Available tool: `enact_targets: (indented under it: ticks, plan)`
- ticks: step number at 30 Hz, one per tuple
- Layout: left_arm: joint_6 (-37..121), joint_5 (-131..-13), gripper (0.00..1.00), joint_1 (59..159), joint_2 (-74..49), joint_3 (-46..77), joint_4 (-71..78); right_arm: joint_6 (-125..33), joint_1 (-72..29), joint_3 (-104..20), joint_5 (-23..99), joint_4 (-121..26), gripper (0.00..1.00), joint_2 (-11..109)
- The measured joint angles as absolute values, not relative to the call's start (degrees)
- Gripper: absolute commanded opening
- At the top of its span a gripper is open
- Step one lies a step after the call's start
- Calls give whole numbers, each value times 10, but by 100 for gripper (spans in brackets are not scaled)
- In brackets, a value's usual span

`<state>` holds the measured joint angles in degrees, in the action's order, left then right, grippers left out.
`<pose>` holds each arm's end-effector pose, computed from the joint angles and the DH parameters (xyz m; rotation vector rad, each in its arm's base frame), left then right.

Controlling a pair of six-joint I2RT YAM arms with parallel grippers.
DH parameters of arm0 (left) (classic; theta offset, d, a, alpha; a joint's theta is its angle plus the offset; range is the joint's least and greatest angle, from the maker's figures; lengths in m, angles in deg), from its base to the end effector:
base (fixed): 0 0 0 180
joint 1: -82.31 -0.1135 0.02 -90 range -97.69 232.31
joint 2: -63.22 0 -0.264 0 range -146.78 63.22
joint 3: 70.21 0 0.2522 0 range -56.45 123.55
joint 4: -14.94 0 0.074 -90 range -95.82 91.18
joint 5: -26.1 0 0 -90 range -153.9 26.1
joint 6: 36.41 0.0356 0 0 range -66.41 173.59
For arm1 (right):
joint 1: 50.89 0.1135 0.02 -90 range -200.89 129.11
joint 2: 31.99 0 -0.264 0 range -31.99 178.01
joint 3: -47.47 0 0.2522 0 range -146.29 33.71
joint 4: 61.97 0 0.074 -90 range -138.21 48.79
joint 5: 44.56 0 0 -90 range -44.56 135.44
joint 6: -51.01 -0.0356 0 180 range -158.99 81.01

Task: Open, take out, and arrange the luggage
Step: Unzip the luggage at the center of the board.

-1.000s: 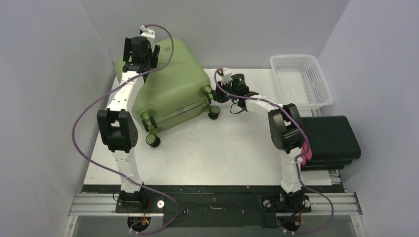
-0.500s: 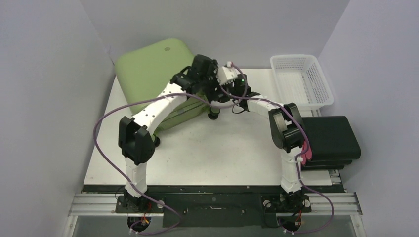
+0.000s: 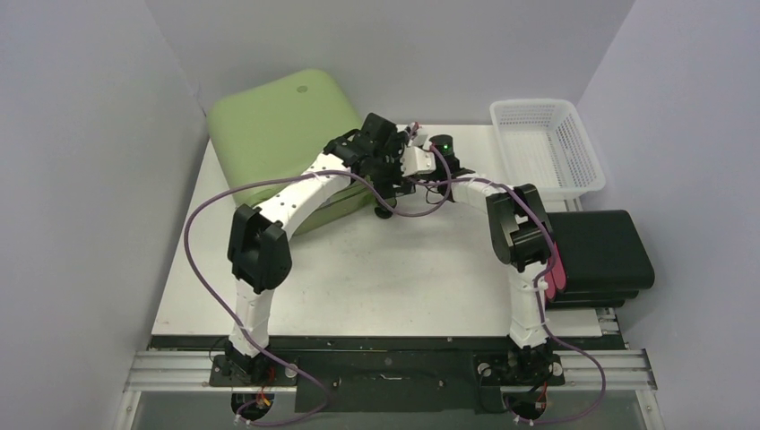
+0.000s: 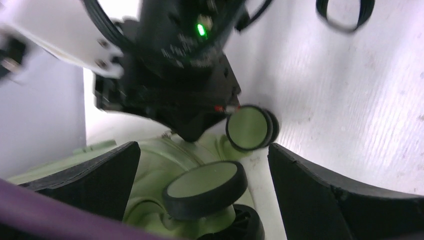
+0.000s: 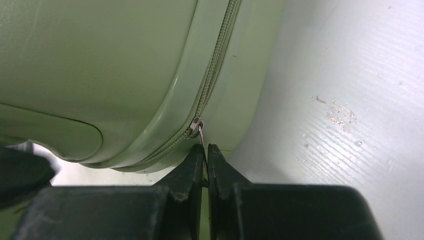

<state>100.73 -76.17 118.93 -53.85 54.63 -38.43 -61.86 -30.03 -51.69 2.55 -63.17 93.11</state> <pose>0.3696 -0.2841 0.3050 1.6436 1.6789 -0.1634 0.4488 0.1969 0.1773 -0.4747 2.0380 1.2237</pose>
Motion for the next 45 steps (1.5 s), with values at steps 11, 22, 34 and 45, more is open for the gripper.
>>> enact_targets:
  ticks: [11, 22, 34, 45]
  plan:
    - [1073, -741, 61, 1183, -541, 574, -498, -637, -298, -504, -1, -661, 0, 935]
    - [1081, -754, 60, 1144, -372, 366, -508, -626, -231, -478, -22, -673, 0, 921]
    - [1048, -787, 60, 1106, -274, 226, -560, -619, -180, -579, -1, -613, 0, 961]
    - [997, -735, 61, 1023, -261, 172, -647, -614, -181, -661, 81, -560, 0, 995]
